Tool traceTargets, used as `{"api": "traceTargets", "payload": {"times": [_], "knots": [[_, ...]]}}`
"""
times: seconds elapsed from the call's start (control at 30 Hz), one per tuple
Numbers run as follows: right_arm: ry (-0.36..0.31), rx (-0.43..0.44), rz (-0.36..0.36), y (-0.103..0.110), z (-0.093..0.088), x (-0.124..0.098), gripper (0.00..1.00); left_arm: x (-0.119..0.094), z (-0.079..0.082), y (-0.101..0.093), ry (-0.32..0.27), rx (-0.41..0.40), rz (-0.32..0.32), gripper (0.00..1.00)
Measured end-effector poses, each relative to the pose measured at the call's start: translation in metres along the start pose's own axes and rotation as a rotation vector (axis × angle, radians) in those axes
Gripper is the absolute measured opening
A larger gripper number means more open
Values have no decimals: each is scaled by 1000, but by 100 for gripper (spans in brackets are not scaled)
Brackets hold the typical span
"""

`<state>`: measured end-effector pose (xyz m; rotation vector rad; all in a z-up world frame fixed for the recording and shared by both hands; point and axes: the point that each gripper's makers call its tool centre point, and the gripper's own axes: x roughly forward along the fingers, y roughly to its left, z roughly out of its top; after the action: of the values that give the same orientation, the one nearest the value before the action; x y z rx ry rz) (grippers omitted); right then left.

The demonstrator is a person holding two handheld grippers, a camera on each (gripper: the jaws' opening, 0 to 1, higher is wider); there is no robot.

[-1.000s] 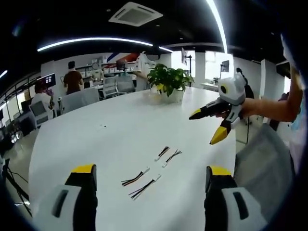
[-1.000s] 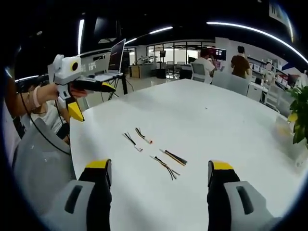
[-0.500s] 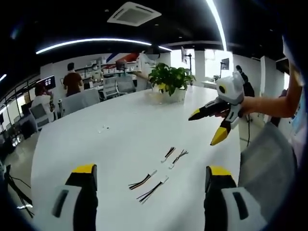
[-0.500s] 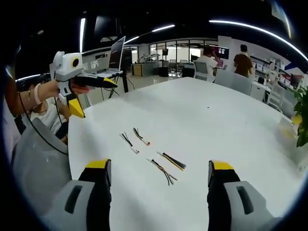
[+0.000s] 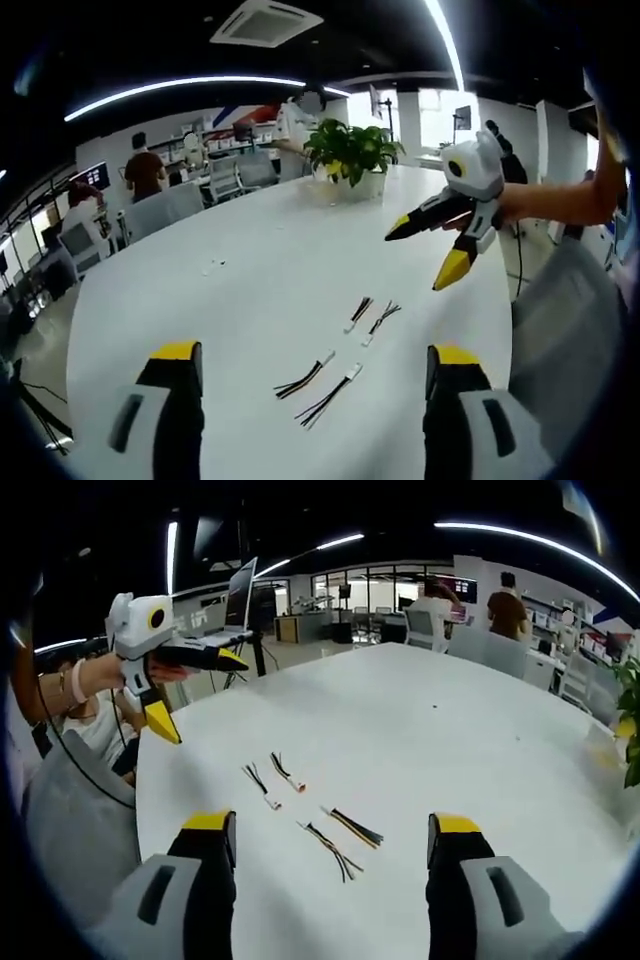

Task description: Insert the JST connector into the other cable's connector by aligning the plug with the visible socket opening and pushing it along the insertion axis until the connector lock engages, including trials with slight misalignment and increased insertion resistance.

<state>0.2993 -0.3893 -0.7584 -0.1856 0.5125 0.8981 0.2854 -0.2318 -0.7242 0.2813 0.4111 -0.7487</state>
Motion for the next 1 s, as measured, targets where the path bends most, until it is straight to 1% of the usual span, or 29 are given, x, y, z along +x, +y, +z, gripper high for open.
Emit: {"api": "traceTargets", "payload": {"times": [0.13, 0.33, 0.53, 0.63, 0.7, 0.83, 0.93, 1.0], "knots": [[-13, 6, 4, -3, 3, 5, 76, 4, -1, 3, -1, -18, -2, 89], [-9, -7, 20, -3, 3, 16, 73, 10, -3, 6, -5, -31, -1, 87], [-28, -6, 36, -4, 6, 21, 70, 15, -10, 10, 20, -35, 16, 87], [-30, -5, 41, -4, 6, 23, 66, 17, -9, 10, 12, -49, 15, 86], [-26, -2, 43, -6, 4, 24, 66, 19, -9, 10, 7, -58, 13, 85], [-27, 1, 48, -7, 3, 25, 65, 22, -10, 11, 5, -64, 12, 82], [-41, 7, 66, -5, 5, 26, 67, 24, -11, 12, 1, -83, 11, 81], [-45, 9, 69, -5, 6, 27, 66, 25, -12, 12, -4, -104, 4, 76]]}}
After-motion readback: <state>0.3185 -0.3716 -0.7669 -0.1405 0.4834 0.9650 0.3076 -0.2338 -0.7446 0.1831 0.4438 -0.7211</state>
